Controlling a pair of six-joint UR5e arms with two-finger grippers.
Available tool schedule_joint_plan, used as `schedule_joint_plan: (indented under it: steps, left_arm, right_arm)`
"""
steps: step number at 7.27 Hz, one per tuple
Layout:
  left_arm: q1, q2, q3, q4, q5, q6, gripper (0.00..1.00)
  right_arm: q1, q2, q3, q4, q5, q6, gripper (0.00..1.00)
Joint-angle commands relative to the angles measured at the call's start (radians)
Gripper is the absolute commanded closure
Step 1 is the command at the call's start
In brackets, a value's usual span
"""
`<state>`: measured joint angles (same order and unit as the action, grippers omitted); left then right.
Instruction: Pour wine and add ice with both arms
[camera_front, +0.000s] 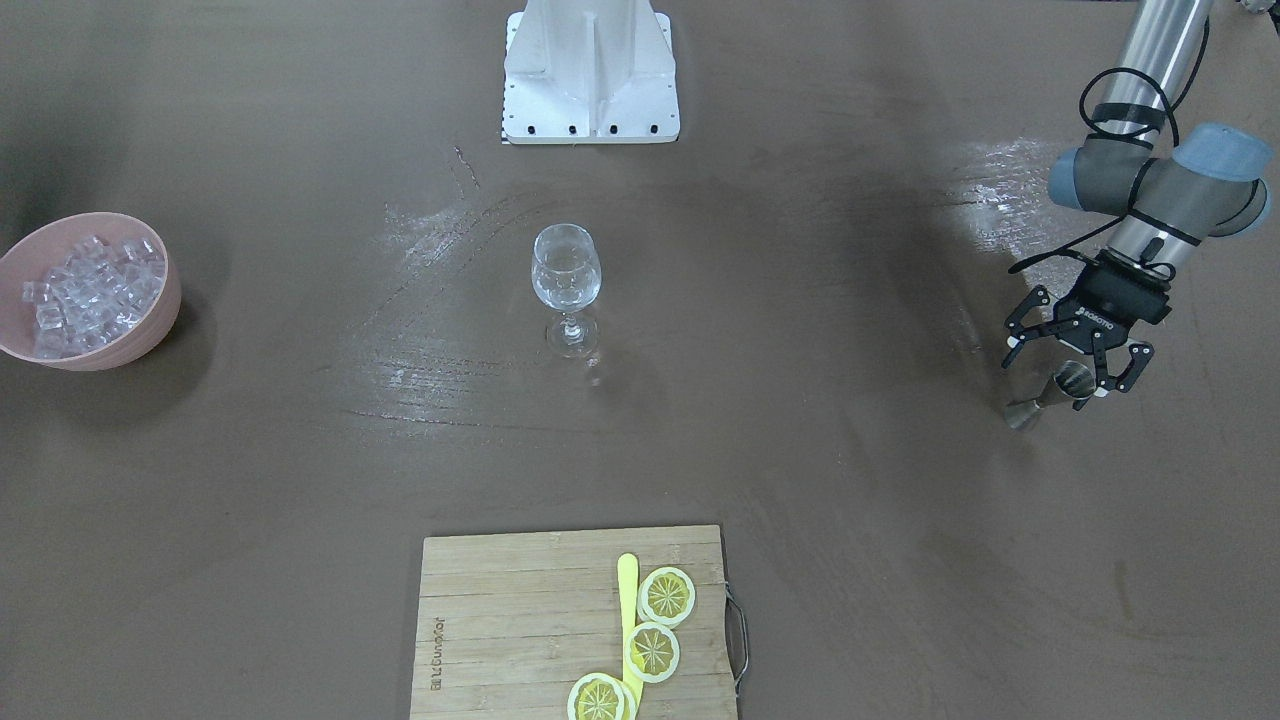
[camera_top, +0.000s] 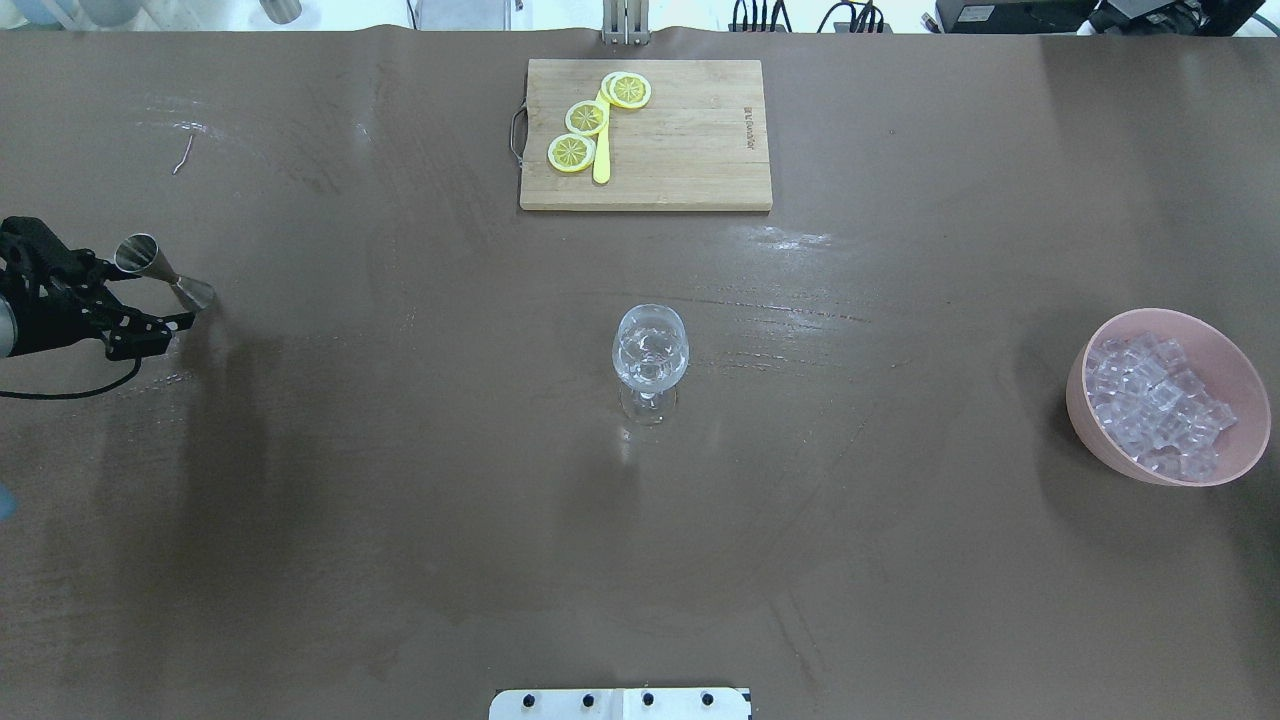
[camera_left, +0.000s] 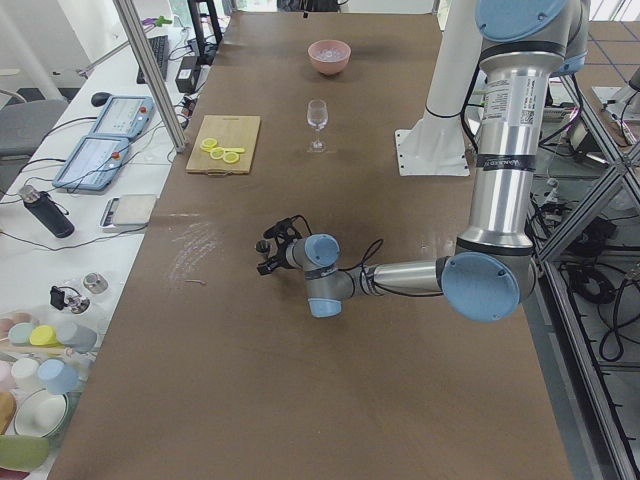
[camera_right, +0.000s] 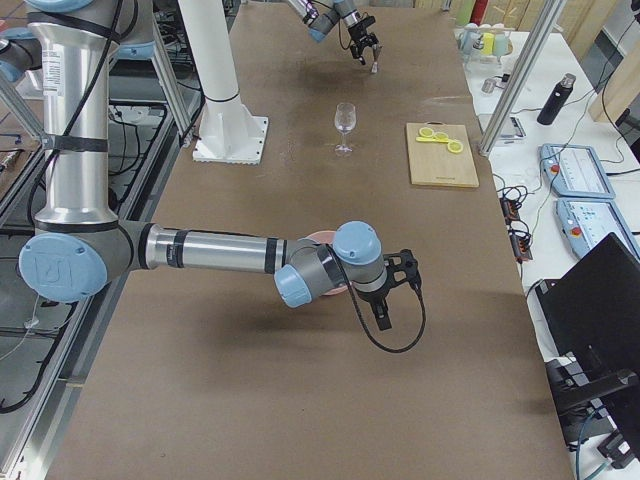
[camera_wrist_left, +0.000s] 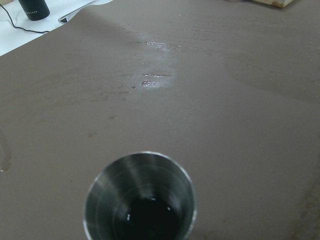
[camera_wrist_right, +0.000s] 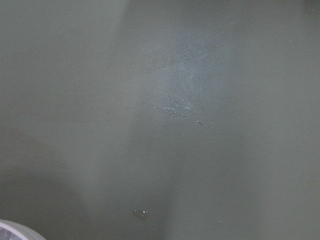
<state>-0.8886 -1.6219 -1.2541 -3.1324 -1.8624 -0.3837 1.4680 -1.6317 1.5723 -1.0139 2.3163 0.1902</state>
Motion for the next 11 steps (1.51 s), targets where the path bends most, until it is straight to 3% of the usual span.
schedule_joint_plan:
  steps: [1,2,5,6,7,10,11]
  left_arm:
    - [-0.015,0.045,-0.013,-0.006,-0.060,-0.003,0.03]
    - [-0.021,0.074,-0.037,-0.006,-0.092,-0.014,0.02]
    - [-0.298,0.089,-0.060,0.067,-0.466,-0.017,0.02]
    - [-0.397,0.094,-0.067,0.121,-0.553,-0.015,0.02]
    - [-0.450,0.091,-0.108,0.276,-0.599,-0.002,0.02]
    - [-0.478,0.068,-0.165,0.822,-0.563,0.110,0.02]
    - [-0.487,0.041,-0.175,0.991,-0.464,0.193,0.02]
  right_arm:
    - [0.000,0.001,0.000,0.000,0.000,0.000,0.00]
    - [0.000,0.001,0.000,0.000,0.000,0.000,0.00]
    - [0.000,0.000,-0.003,0.000,0.002,0.000,0.00]
    - [0.000,0.000,-0.005,0.000,0.002,0.000,0.00]
    - [0.000,0.000,-0.008,0.000,0.002,0.000,0.00]
    - [0.000,0.000,-0.008,-0.005,0.002,0.002,0.00]
    - [0.000,0.000,-0.009,-0.006,0.002,0.000,0.00]
